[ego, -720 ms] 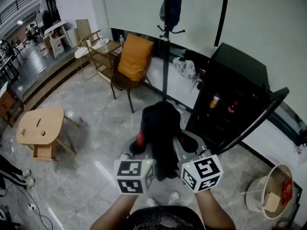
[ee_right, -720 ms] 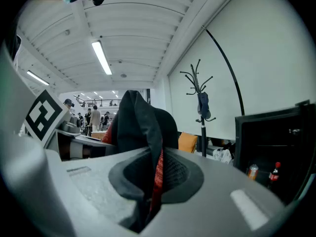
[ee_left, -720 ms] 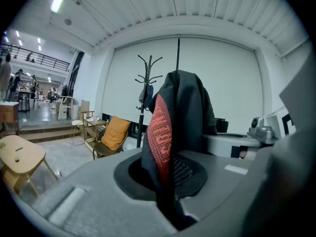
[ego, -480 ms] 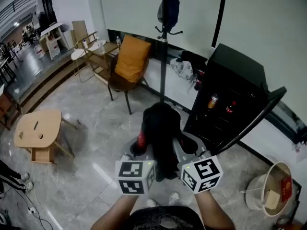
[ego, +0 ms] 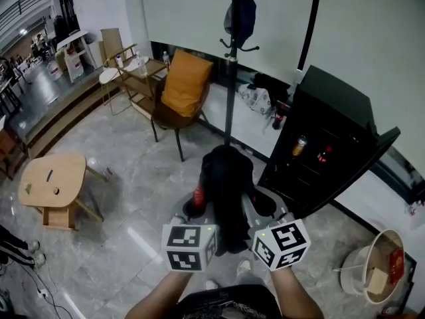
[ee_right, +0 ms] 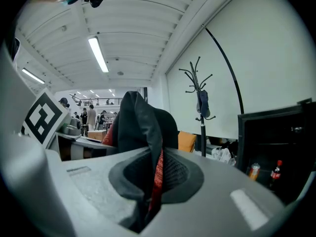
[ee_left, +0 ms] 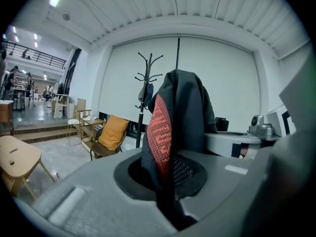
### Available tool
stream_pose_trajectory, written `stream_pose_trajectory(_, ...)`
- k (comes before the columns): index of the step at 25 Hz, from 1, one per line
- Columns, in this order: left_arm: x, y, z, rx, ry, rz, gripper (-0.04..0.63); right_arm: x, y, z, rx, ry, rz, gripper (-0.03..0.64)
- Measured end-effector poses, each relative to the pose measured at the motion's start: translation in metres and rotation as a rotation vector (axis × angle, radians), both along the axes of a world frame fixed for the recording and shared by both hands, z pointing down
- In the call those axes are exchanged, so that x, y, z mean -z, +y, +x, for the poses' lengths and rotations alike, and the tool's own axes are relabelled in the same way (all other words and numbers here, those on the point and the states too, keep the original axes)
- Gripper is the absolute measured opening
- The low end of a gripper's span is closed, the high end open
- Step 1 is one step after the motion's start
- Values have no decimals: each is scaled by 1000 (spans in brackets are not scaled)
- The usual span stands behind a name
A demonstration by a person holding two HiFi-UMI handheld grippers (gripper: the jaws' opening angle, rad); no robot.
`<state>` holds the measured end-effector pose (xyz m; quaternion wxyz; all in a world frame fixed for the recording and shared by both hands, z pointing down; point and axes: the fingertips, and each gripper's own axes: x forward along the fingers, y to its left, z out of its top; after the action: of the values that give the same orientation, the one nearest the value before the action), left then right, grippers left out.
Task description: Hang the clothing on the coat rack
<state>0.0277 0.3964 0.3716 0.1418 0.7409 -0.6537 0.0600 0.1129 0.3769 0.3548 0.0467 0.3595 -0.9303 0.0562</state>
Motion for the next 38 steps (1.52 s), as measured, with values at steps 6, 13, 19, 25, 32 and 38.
stream_pose_trajectory(6,-9,-27,-5,35,-3,-11,25,-9,-29,-4,32,-4,-8,31)
stream_pose_trajectory(13,-7,-74,-1,76,-8,-15,25,-8,-77,1,71,-23,-5,31)
stream_pose_trajectory(19,-12,-109,9,102,-25,-25,25,-7,-116,14,95,-32,-6,31)
stream_pose_trajectory(25,-10,-143,27,122,-30,-33,25,-8,-152,31,122,-38,-13,31)
stream_pose_trajectory(32,-10,-181,49,143,-59,-45,25,-10,-190,50,156,-45,-25,31)
stream_pose_trajectory(38,-10,-201,61,154,-77,-51,25,-12,-212,60,172,-62,-34,31)
